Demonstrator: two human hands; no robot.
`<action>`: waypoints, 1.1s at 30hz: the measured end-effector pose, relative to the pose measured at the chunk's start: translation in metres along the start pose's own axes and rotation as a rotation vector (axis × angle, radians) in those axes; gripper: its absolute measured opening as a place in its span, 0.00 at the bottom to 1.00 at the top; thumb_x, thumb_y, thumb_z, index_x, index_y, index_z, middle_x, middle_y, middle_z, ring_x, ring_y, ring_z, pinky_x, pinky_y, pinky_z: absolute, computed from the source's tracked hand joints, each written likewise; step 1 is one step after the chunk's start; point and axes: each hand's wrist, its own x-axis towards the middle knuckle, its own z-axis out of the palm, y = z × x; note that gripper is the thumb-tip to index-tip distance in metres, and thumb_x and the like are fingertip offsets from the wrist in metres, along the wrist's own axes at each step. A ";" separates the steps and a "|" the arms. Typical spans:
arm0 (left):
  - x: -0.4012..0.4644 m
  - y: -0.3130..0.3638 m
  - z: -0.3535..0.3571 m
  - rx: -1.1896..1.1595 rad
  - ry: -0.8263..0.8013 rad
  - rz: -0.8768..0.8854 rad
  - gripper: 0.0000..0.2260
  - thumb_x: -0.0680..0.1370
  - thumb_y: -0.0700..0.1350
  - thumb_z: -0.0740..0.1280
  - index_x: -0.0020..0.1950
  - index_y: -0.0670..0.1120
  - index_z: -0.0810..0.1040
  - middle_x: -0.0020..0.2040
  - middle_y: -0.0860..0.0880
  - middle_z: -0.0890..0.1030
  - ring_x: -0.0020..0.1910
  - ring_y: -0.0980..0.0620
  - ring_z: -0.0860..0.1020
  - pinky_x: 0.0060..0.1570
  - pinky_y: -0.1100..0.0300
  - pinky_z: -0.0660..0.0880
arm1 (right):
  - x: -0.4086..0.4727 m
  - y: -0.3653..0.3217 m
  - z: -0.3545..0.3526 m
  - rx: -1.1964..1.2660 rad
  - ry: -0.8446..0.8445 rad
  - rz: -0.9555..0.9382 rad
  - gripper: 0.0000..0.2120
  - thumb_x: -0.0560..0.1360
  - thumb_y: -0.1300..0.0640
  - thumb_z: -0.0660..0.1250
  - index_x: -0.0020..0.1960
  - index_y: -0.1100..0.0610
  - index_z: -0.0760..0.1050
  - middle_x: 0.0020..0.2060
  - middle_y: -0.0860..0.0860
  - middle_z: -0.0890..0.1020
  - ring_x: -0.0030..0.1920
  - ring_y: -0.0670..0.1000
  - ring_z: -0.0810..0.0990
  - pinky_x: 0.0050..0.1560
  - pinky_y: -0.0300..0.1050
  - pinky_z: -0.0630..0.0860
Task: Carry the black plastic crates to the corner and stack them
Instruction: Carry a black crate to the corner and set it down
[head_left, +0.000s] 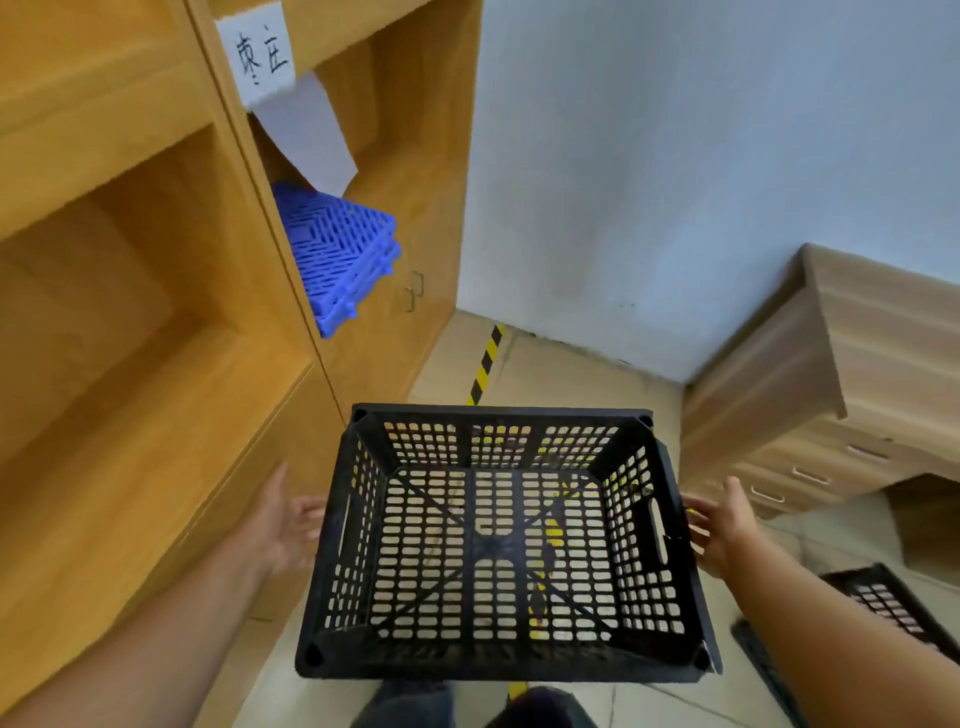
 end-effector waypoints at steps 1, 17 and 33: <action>0.005 0.013 0.011 0.019 -0.002 0.000 0.41 0.71 0.73 0.49 0.65 0.40 0.70 0.63 0.39 0.72 0.65 0.38 0.69 0.65 0.33 0.60 | 0.002 -0.005 -0.001 0.029 0.016 0.002 0.37 0.77 0.34 0.43 0.65 0.63 0.71 0.45 0.58 0.76 0.45 0.56 0.74 0.53 0.50 0.68; 0.114 0.147 0.259 0.154 -0.019 0.033 0.37 0.76 0.68 0.48 0.62 0.36 0.72 0.51 0.37 0.76 0.53 0.40 0.72 0.59 0.45 0.65 | 0.142 -0.160 -0.046 0.159 0.081 0.107 0.36 0.78 0.35 0.43 0.65 0.63 0.70 0.55 0.59 0.74 0.56 0.58 0.71 0.54 0.53 0.68; 0.231 0.282 0.411 0.150 0.012 -0.030 0.39 0.73 0.71 0.48 0.63 0.40 0.73 0.61 0.40 0.75 0.62 0.41 0.70 0.63 0.35 0.61 | 0.292 -0.330 -0.012 0.188 0.072 0.130 0.36 0.78 0.35 0.45 0.69 0.63 0.67 0.57 0.61 0.73 0.56 0.59 0.71 0.56 0.56 0.67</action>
